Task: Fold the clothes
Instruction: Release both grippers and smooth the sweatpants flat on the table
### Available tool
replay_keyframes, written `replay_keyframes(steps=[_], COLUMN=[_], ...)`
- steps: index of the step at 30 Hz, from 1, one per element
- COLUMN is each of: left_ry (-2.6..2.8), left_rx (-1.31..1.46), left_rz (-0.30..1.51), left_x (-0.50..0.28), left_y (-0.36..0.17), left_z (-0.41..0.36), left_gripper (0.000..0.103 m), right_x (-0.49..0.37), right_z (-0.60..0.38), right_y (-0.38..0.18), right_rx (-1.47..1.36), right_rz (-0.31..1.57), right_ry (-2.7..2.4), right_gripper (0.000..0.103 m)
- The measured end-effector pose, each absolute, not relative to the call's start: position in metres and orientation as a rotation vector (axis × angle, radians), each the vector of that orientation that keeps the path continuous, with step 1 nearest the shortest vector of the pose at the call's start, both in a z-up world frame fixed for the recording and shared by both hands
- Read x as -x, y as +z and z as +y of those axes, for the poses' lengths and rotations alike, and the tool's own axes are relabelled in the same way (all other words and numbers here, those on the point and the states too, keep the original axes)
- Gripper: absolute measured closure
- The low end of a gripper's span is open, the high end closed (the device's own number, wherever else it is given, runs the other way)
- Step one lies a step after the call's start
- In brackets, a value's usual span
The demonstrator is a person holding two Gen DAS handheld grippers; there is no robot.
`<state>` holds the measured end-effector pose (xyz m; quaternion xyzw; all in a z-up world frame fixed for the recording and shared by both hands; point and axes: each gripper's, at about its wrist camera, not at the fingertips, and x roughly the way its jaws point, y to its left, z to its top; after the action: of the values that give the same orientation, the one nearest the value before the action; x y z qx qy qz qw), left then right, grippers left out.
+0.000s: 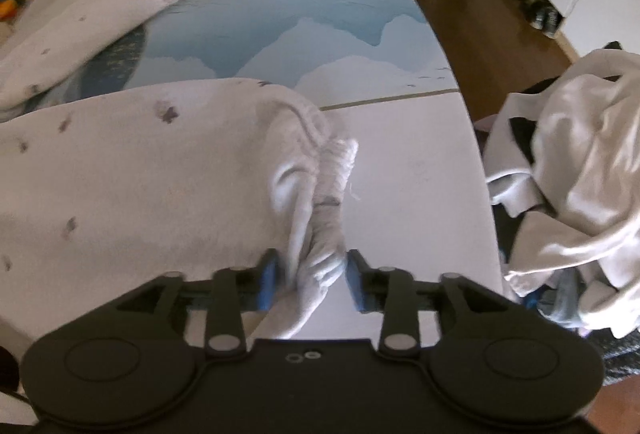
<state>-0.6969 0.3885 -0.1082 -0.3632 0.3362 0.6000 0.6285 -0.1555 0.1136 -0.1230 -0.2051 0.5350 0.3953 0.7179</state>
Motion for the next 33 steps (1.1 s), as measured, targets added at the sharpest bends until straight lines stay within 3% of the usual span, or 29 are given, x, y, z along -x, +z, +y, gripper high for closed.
replay_keyframes(steps=[12, 20, 33], left_ry=[1.361, 1.368, 1.338], left_rx=[0.820, 0.802, 0.783], left_rz=[0.796, 0.793, 0.785], left_x=[0.669, 0.670, 0.668], left_y=[-0.091, -0.077, -0.097], left_z=[0.271, 0.244, 0.302], left_gripper=[0.026, 0.026, 0.026], right_x=[0.161, 0.163, 0.168], right_z=[0.059, 0.069, 0.085], right_y=[-0.129, -0.133, -0.134], right_rx=[0.329, 0.275, 0.302], right_rz=[1.234, 1.247, 1.267], right_ry=[1.021, 1.082, 1.030], right_gripper=[0.000, 0.000, 0.000])
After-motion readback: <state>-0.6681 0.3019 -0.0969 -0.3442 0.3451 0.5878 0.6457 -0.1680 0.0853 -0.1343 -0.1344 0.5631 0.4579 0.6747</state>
